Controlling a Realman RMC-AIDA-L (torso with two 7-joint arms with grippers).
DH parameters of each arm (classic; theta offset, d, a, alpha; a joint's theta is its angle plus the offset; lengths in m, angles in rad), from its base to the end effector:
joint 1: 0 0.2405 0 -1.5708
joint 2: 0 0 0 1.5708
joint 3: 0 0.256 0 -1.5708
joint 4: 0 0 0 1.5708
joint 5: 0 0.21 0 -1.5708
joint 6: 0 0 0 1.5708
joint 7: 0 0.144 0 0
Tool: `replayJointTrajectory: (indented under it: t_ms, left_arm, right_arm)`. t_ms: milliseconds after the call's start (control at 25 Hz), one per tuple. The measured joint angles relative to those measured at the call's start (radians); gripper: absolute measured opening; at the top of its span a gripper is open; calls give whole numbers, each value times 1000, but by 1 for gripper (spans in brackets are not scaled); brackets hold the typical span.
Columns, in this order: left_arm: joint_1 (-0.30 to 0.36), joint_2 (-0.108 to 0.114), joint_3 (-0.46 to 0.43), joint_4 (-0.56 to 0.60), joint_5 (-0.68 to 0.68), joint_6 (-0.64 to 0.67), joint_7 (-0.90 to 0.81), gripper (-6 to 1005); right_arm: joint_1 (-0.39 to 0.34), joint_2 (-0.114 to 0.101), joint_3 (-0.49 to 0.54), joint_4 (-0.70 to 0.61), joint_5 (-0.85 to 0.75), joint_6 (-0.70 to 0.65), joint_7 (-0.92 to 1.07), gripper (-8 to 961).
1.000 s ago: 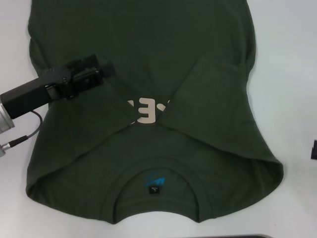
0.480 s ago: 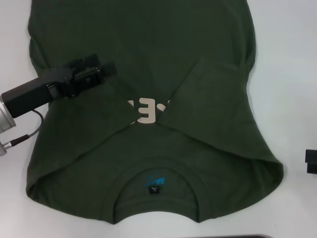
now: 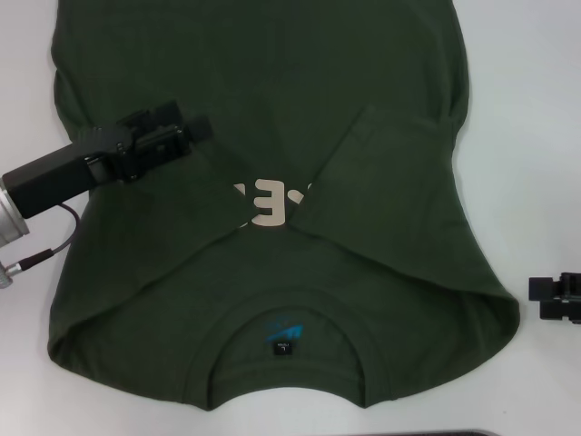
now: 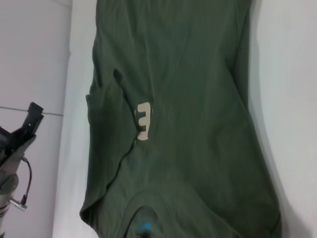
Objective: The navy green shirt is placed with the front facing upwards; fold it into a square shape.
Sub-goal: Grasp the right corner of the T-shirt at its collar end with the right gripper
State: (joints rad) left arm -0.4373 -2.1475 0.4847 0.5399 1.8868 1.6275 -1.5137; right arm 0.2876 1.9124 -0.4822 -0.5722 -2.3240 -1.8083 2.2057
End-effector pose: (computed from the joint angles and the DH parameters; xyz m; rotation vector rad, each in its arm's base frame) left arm -0.2763 0.2963 -0.0109 -2.4051 -1.0844 -1.1542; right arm 0.3733 0.2120 0.0556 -2.1659 2.2012 0.5568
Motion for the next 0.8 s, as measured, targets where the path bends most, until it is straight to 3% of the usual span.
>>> replayJointTrajectory:
  t_ms: [800]
  left_arm:
    - [-1, 0, 2, 0, 0, 0, 0, 884]
  right_arm:
    - [32, 2, -7, -7, -25, 21, 107, 884]
